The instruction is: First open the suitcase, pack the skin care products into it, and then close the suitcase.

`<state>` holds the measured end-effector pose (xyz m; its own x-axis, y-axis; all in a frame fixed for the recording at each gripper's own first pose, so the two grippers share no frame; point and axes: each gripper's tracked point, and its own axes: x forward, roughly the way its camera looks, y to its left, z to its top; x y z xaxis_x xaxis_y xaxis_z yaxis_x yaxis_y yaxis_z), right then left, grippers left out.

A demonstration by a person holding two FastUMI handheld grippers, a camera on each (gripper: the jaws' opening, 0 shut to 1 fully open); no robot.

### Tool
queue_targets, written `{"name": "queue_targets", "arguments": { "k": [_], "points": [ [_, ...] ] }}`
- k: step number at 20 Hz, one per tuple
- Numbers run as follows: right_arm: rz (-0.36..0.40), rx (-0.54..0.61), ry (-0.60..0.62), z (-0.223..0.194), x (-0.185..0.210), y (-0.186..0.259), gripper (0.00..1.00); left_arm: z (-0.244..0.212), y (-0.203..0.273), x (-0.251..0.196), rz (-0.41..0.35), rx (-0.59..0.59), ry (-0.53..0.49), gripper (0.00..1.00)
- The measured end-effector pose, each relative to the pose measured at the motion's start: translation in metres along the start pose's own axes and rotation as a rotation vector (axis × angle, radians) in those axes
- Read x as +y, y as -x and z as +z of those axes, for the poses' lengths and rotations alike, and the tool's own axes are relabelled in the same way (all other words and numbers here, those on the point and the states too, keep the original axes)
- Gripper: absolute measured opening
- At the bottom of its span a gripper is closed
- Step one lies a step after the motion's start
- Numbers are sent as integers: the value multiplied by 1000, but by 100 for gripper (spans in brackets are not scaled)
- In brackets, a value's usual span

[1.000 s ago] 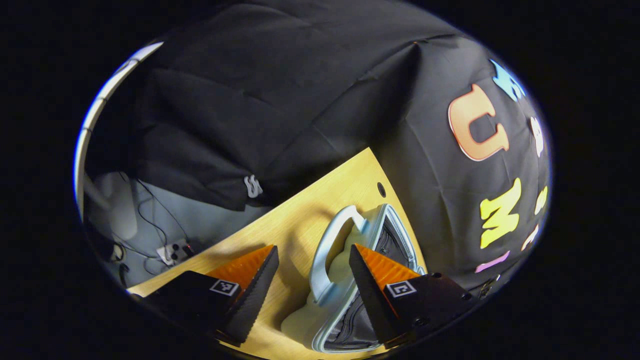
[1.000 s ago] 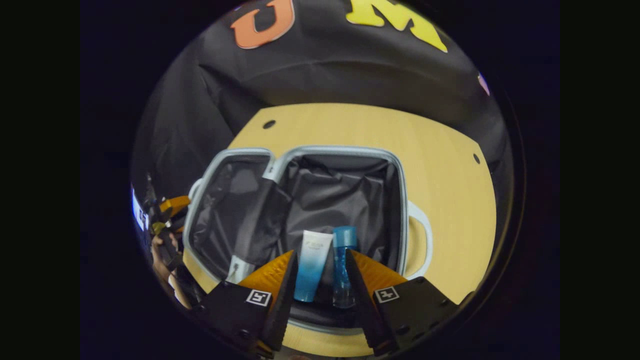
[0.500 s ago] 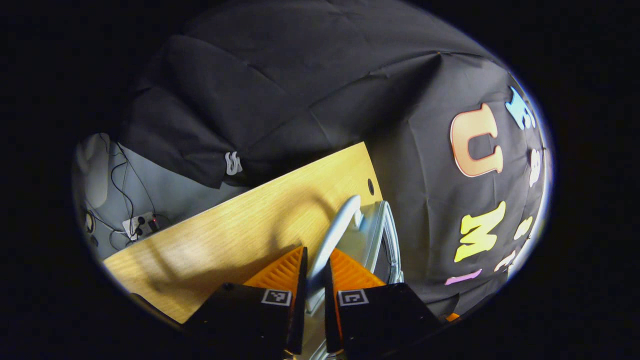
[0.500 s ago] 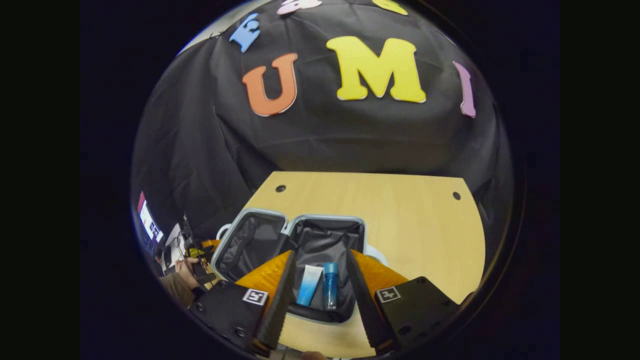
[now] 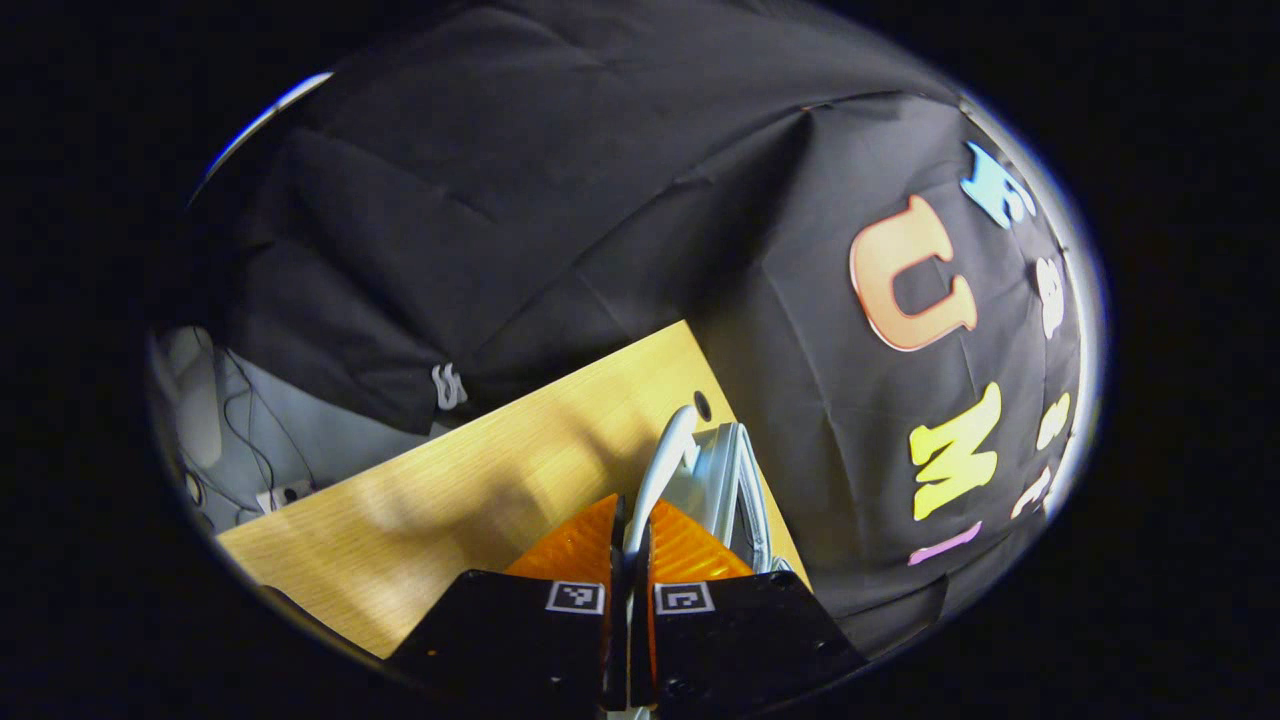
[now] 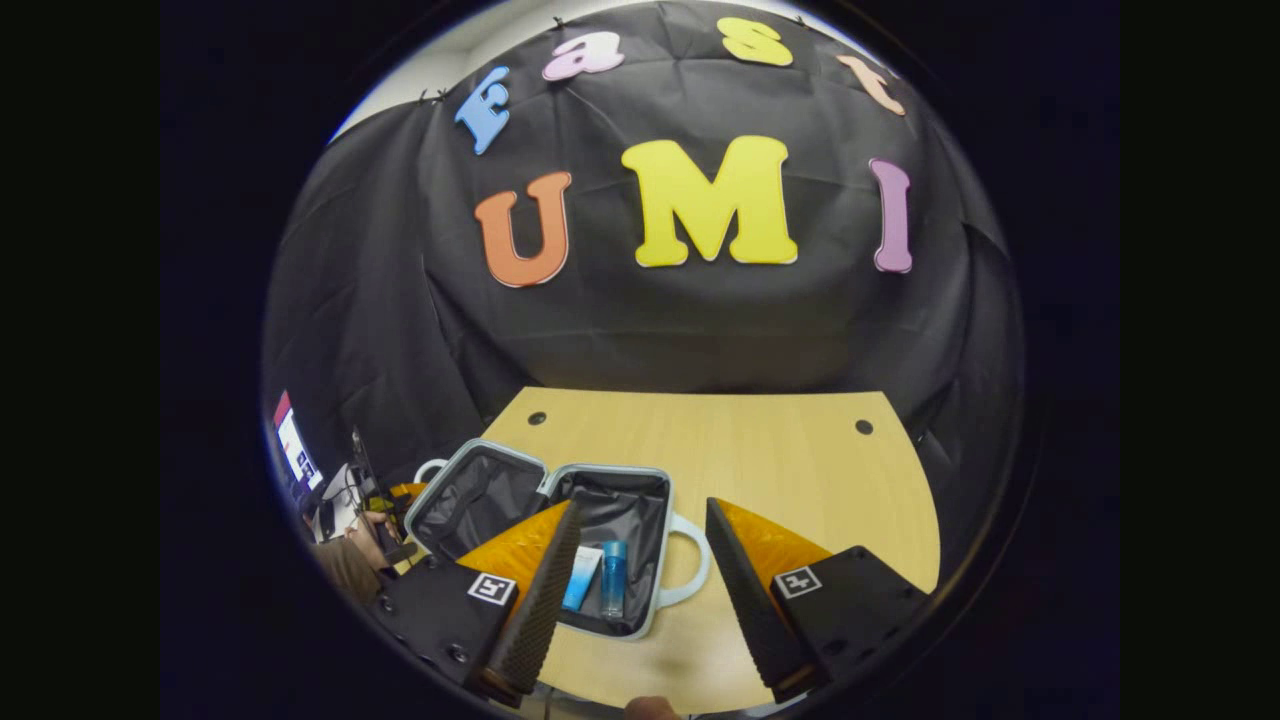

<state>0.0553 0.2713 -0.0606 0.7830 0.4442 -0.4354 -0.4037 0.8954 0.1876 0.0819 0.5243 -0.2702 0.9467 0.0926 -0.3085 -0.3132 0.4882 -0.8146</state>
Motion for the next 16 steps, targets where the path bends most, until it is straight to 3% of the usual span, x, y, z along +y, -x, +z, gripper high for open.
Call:
{"name": "queue_targets", "arguments": {
  "k": [8, 16],
  "points": [
    [9, -100, -79, 30, -57, 42, 77, 15, 39, -124, -56, -140, -188, 3],
    [19, -193, -10, 45, -130, 94, 80, -68, 79, -253, -75, -259, -497, 3]
  ]
}}
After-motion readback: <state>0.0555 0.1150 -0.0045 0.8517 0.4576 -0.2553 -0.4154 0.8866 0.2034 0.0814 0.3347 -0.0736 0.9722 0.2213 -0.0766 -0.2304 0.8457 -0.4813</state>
